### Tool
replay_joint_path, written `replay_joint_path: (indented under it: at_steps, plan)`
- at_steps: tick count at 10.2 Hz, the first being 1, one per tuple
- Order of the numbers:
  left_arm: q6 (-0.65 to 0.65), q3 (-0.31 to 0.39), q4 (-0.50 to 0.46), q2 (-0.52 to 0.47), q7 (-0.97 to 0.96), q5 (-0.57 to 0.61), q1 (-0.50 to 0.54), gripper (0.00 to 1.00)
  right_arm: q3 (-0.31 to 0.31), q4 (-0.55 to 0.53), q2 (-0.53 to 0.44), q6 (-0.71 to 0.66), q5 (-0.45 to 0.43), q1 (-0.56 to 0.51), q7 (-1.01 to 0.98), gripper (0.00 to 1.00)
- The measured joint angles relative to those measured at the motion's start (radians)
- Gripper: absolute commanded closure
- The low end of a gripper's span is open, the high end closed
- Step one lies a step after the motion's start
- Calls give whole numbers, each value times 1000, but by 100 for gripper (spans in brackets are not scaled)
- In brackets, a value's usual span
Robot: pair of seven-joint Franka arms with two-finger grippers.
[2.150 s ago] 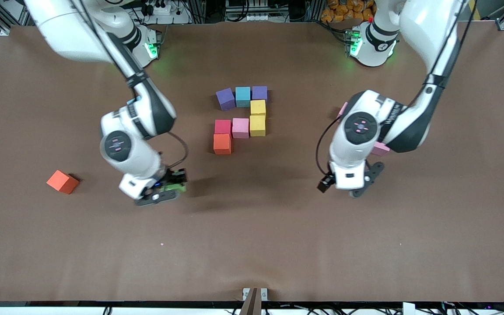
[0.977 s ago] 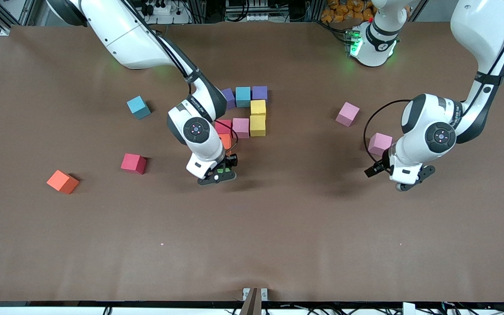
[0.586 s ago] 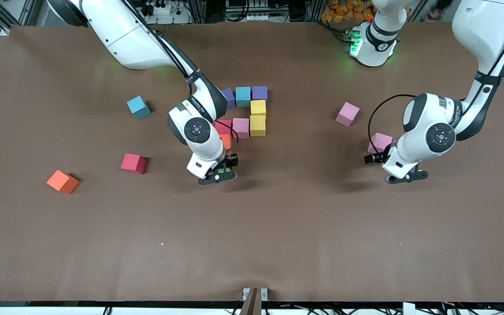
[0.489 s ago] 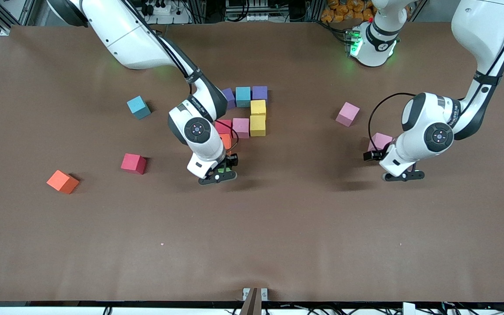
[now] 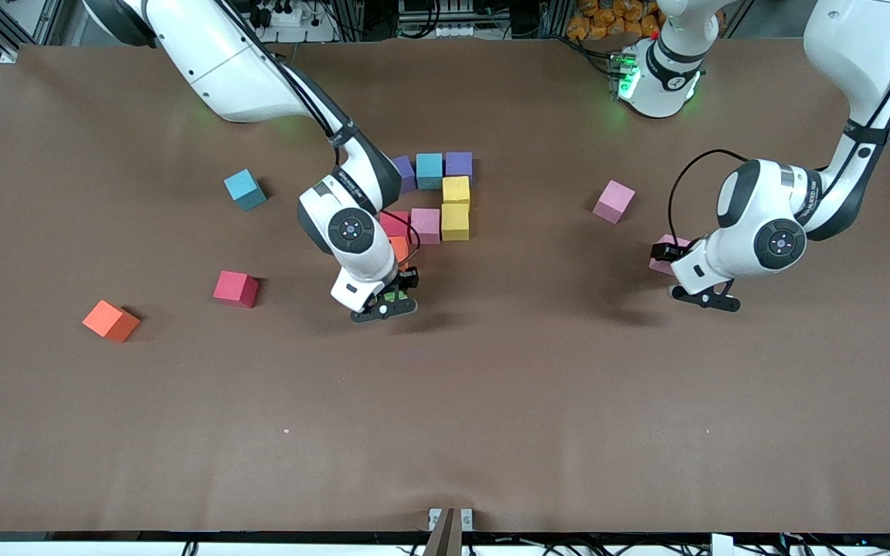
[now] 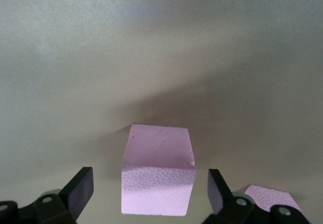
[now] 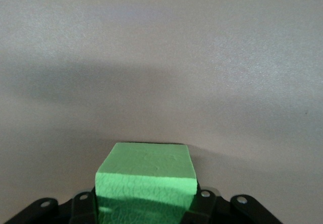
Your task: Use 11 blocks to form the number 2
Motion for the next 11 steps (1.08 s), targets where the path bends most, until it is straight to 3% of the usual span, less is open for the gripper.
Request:
replay_joint_path:
  at_steps: [9, 10, 11]
  plan:
    - [25, -1, -19, 63, 2, 54, -1, 0, 15, -9, -2, -4, 53, -17, 13, 55]
    - [25, -1, -19, 71, 2, 56, -1, 15, 16, -10, -2, -3, 54, -17, 19, 56]
    - [26, -1, -19, 76, 1, 57, -1, 57, 16, -10, -2, -1, 55, -17, 22, 56]
